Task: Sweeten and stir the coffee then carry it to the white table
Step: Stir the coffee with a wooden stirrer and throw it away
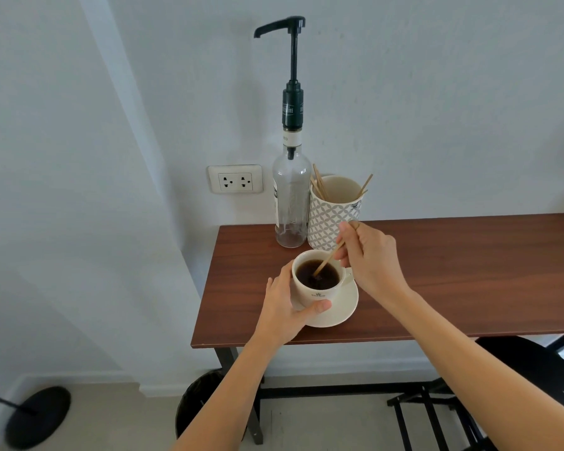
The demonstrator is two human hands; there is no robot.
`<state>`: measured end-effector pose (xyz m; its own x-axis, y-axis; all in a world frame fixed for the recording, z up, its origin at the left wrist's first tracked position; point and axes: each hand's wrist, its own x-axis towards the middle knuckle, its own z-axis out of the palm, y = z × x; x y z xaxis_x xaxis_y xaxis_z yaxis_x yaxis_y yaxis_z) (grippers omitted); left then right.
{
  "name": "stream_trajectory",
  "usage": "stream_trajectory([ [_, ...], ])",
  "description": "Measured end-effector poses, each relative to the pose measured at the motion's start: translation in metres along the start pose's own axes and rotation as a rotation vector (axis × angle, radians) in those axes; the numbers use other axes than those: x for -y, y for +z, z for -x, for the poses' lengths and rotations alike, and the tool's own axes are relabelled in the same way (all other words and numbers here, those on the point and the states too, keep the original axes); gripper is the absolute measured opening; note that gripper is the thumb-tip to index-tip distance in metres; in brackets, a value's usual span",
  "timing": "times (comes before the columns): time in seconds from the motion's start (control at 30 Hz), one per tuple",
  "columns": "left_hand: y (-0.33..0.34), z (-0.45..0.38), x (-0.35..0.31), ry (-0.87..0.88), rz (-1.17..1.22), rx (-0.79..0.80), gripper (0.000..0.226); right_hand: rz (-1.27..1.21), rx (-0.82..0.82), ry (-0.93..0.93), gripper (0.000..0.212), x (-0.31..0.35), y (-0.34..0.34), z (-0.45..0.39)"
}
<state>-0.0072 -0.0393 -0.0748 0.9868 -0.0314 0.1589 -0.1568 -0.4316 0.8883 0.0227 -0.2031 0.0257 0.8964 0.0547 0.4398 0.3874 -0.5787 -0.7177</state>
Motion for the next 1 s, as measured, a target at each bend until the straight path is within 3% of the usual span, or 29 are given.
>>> stream_trajectory([
  [0.1, 0.000, 0.000, -0.002, -0.007, -0.005, -0.007, 0.077, 0.045, -0.043, -0.020, 0.041, -0.003, -0.007, -0.004],
  [0.3, -0.001, 0.001, -0.006, 0.008, 0.006, -0.020, 0.076, 0.001, 0.024, -0.024, 0.040, 0.002, -0.004, 0.003],
  [0.67, -0.004, 0.003, -0.014, -0.003, -0.020, -0.014, 0.073, -0.043, -0.140, -0.183, 0.035, 0.005, -0.035, 0.005],
  [0.9, -0.006, 0.003, -0.017, -0.021, 0.039, -0.001, 0.085, -0.082, -0.173, -0.069, 0.044, -0.003, -0.042, 0.000],
  [1.0, -0.020, 0.004, -0.015, -0.021, 0.038, 0.083, 0.086, -0.146, -0.213, 0.050, 0.044, -0.005, -0.045, -0.006],
])
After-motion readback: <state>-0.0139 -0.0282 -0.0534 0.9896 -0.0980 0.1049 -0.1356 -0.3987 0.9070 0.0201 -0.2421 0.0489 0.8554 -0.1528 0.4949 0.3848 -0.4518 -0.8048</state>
